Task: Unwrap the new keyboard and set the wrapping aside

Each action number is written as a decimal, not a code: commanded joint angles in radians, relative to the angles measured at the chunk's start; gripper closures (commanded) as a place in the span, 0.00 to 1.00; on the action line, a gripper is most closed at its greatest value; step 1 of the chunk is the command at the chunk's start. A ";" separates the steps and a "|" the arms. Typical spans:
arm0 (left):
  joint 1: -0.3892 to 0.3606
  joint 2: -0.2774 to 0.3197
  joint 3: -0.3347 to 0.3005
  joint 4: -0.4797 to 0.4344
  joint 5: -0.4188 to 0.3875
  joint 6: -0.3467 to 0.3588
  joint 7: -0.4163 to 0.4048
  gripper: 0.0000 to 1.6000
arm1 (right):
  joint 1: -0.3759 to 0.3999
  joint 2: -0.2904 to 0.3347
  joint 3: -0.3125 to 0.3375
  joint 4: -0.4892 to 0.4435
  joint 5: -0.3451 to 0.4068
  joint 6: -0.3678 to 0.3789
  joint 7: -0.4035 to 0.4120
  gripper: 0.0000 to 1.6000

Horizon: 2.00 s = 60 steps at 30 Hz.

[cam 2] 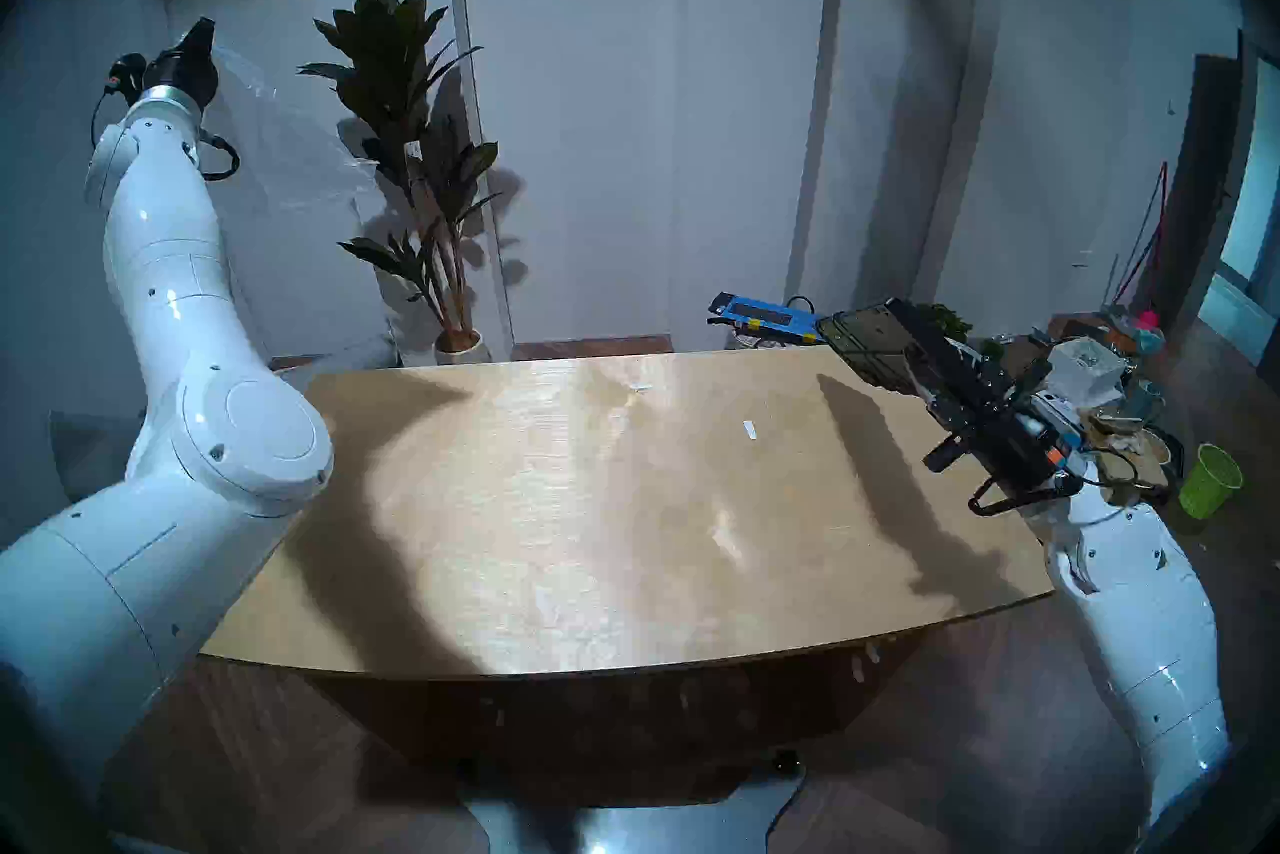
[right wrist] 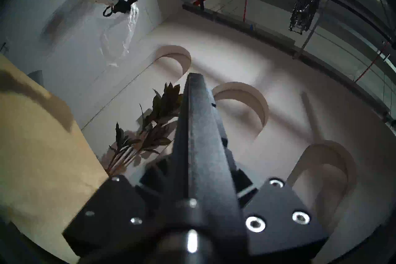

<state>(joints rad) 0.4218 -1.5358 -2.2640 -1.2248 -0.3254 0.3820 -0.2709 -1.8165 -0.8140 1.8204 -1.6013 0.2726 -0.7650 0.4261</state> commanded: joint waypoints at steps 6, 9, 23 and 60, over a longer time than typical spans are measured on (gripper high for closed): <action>0.115 -0.086 -0.014 -0.200 -0.074 0.066 -0.092 1.00 | -0.032 0.052 0.037 0.035 -0.044 0.033 0.027 1.00; 0.148 -0.104 -0.019 -0.237 -0.091 0.086 -0.110 1.00 | -0.045 0.061 0.040 0.053 -0.062 0.043 0.039 1.00; 0.291 -0.184 -0.046 -0.449 -0.177 0.194 -0.204 1.00 | 0.003 0.134 -0.019 0.101 -0.167 0.088 0.136 1.00; 0.517 -0.328 -0.176 -0.889 -0.304 0.470 -0.252 1.00 | 0.471 -0.047 -0.487 0.366 -0.659 0.193 0.160 1.00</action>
<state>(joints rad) 0.9262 -1.8368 -2.4521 -2.0589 -0.6117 0.8087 -0.5200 -1.4579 -0.8110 1.3874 -1.3379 -0.2970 -0.5783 0.5891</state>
